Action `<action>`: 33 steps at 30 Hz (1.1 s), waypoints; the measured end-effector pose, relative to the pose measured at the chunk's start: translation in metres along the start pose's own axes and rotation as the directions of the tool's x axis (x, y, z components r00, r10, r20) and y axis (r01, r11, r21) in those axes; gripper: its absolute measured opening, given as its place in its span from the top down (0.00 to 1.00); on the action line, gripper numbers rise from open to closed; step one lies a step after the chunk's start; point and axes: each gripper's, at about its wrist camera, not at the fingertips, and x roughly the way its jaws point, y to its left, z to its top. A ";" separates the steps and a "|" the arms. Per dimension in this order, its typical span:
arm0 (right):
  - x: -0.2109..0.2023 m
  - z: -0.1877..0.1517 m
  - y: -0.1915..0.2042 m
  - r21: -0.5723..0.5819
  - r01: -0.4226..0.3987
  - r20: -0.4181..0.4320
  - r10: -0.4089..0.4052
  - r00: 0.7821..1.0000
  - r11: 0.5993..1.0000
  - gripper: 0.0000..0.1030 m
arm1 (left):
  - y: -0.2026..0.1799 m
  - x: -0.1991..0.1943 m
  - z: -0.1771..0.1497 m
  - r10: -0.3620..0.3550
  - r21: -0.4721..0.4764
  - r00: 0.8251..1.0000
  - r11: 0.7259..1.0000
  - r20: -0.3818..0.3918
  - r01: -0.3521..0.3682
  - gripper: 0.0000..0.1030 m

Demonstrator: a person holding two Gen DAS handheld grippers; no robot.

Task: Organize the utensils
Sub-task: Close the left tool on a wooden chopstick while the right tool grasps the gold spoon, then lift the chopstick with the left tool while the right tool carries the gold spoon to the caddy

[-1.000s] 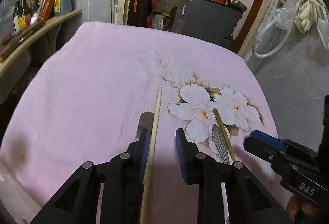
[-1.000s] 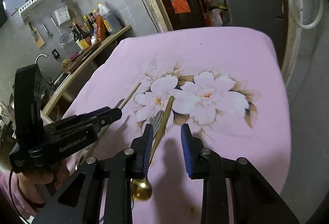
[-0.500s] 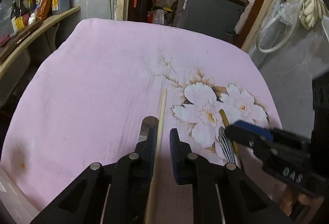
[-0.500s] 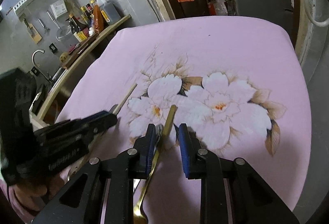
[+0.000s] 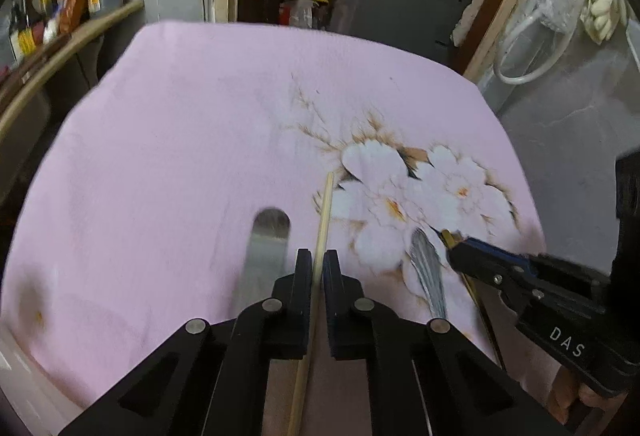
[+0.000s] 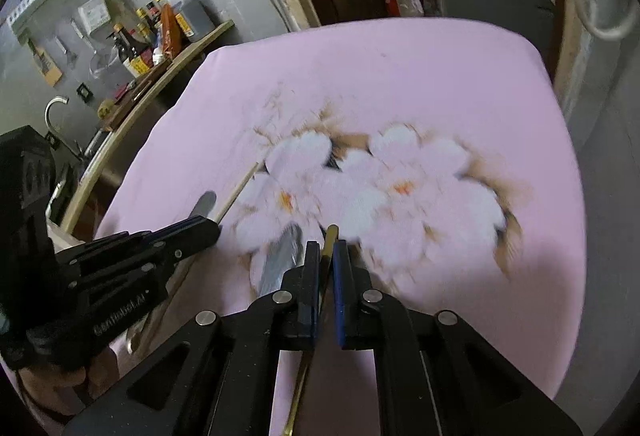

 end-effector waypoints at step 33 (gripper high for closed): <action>-0.026 -0.022 -0.004 0.001 0.050 0.023 -0.050 0.998 0.999 0.95 | -0.002 -0.007 0.002 -0.059 0.066 0.998 0.996 -0.029 0.061 0.95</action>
